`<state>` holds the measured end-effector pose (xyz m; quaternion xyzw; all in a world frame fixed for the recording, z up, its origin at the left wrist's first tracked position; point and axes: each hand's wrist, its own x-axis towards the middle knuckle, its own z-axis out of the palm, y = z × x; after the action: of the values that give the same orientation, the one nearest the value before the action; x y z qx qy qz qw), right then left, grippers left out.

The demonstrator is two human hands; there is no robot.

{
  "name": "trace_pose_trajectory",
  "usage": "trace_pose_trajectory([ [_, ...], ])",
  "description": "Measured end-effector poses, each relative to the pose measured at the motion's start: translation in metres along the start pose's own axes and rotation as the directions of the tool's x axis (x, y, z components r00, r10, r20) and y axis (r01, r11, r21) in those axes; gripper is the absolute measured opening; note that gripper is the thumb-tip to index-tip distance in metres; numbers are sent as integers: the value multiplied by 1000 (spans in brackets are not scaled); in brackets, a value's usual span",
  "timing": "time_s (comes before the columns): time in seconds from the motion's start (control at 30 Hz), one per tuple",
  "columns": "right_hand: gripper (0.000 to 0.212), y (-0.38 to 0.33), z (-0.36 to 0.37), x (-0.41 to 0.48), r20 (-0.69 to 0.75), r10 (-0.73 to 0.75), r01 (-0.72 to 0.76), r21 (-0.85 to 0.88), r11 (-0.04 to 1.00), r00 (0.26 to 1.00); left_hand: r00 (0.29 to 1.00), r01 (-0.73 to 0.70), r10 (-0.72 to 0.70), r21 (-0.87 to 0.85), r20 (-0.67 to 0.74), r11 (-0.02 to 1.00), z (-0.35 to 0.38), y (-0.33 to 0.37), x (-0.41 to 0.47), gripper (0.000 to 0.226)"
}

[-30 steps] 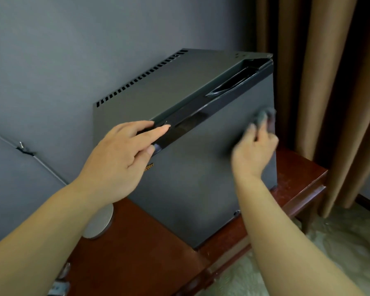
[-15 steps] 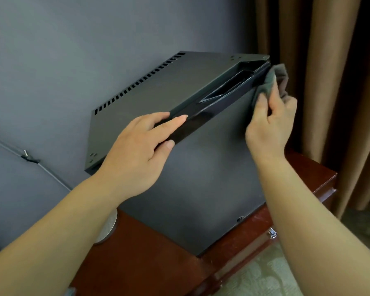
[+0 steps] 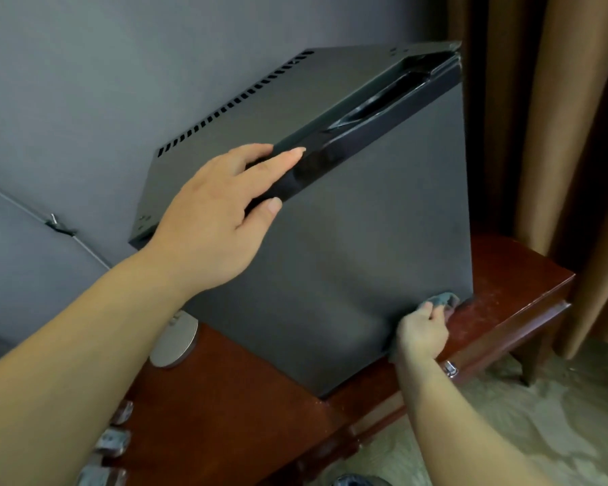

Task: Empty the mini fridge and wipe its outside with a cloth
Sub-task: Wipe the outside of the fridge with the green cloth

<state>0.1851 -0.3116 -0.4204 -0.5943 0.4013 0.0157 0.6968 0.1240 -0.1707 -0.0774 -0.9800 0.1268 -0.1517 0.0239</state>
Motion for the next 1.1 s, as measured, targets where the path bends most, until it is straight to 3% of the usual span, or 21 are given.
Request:
trace_pose_trajectory([
  [0.1, 44, 26, 9, -58, 93, 4, 2, -64, 998, 996, 1000, -5, 4, 2, 12, 1000, -1, -1, 0, 56],
  [0.2, 47, 47, 18, -93, 173, 183, -184, -11, 983, 968, 998, -5, 5, 4, 59, 1000, -4, -3, -2, 58],
  [0.33, 52, 74, 35, -93, 314, 467, -513, 80, 855, 827, 996, -10, 5, 50, 92, 999, -10, -4, -12, 60],
  [0.4, 29, 67, 31, -103, 414, 476, -566, 123, 815, 776, 997, -4, -3, 88, 77, 996, -14, -9, -24, 60],
  [0.47, 17, 63, 32, -113, 387, 488, -583, 178, 793, 782, 998, 8, -14, 98, 58, 995, -17, -20, -37, 59],
  [0.6, 46, 54, 43, -133, 310, 521, -596, 244, 765, 795, 999, 13, -16, 71, 34, 997, -15, -46, -64, 56],
  [0.63, 52, 49, 46, -141, 314, 484, -567, 277, 776, 816, 999, 12, -13, 59, 31, 998, -13, -53, -72, 56],
  [0.7, 42, 30, 46, -157, 311, 346, -441, 326, 836, 885, 1000, 11, -11, 10, 4, 1000, -9, -65, -86, 56],
  [0.8, 29, -10, 43, -181, 221, 83, -161, 362, 918, 972, 997, -17, 9, -112, -71, 994, -2, -81, -107, 54],
  [0.87, 24, -32, 41, -203, 169, -112, 56, 308, 950, 979, 994, -31, 10, -196, -106, 980, 3, -89, -119, 55],
  [1.0, 29, -40, 36, -258, 175, -475, 443, 190, 876, 863, 992, -43, 6, -297, -125, 954, 10, -112, -147, 59],
  [1.1, 35, -8, 44, -295, 318, -583, 586, 97, 804, 748, 994, 57, -87, -372, -63, 926, 22, -148, -185, 58],
])
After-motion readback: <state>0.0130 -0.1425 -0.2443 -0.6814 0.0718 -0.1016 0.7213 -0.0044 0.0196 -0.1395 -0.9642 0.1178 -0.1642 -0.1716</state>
